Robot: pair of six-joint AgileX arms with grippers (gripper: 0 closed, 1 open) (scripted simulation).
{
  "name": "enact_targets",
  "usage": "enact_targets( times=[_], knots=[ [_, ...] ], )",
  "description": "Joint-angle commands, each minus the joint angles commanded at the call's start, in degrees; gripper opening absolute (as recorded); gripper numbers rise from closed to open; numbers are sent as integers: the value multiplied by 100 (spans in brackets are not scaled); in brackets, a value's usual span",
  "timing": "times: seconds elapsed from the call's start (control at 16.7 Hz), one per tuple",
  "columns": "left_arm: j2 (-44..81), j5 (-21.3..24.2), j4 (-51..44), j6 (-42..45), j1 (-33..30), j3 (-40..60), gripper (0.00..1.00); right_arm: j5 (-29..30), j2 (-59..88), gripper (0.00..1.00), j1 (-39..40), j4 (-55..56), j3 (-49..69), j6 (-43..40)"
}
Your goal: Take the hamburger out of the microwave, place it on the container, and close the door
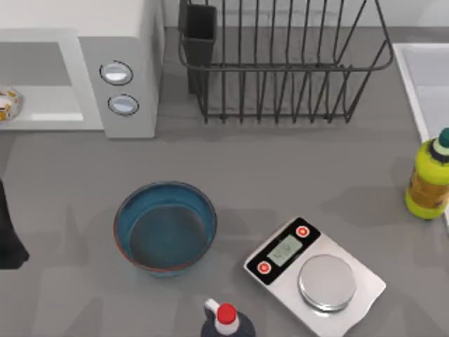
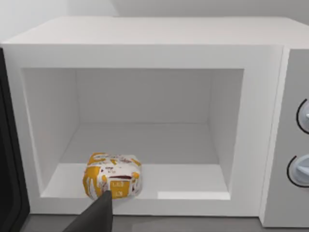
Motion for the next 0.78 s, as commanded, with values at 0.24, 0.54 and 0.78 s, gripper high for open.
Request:
enact_targets(
  times=[0.24,0.54,0.78],
  knots=[
    [0,0,0,0,0,0,100,0,0,100,0,0,0,0],
    [833,87,411,34,77,298,100,0,0,100,0,0,0,0],
    [2389,250,1180,98,223,855,100,0,0,100,0,0,0,0]
  ],
)
